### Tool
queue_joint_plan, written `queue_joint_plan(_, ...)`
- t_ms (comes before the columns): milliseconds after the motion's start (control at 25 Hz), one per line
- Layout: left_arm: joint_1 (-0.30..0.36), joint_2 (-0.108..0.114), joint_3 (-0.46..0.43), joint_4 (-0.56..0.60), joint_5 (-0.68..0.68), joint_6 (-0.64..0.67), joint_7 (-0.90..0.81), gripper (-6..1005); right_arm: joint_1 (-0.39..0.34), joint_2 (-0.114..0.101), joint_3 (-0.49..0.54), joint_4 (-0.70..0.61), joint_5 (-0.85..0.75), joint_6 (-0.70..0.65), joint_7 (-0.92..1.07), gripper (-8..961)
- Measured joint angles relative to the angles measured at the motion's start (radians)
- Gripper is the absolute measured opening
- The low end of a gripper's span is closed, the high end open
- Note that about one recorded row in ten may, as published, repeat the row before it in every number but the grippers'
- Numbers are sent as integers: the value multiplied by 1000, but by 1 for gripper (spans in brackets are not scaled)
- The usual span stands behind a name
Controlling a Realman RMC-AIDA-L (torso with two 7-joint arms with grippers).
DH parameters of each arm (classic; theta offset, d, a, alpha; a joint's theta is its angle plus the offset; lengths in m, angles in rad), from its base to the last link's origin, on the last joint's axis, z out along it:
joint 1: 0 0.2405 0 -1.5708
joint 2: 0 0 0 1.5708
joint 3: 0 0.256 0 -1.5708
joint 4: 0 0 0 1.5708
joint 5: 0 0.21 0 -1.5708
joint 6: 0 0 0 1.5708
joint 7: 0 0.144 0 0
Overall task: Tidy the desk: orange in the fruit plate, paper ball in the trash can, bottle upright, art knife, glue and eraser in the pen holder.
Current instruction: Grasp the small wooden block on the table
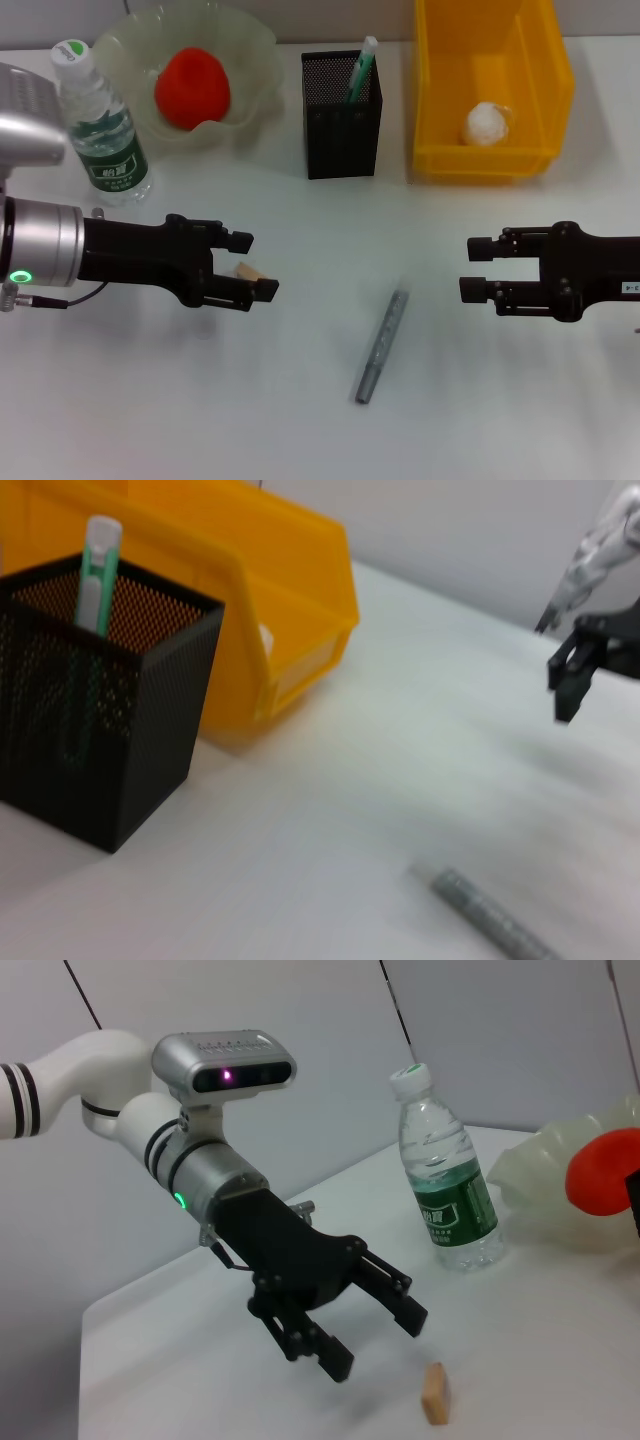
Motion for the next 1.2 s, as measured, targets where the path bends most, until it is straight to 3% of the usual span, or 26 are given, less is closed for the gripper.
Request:
queue_joint_plan(720,-6,-6,174,3,-2,-191,107,793,-10,6,2,0,5,0,-1,628)
queue_joint_plan(1200,0,-6,206,-3,-20,-242,147,785,-12,6,27,0,5,2,0,627)
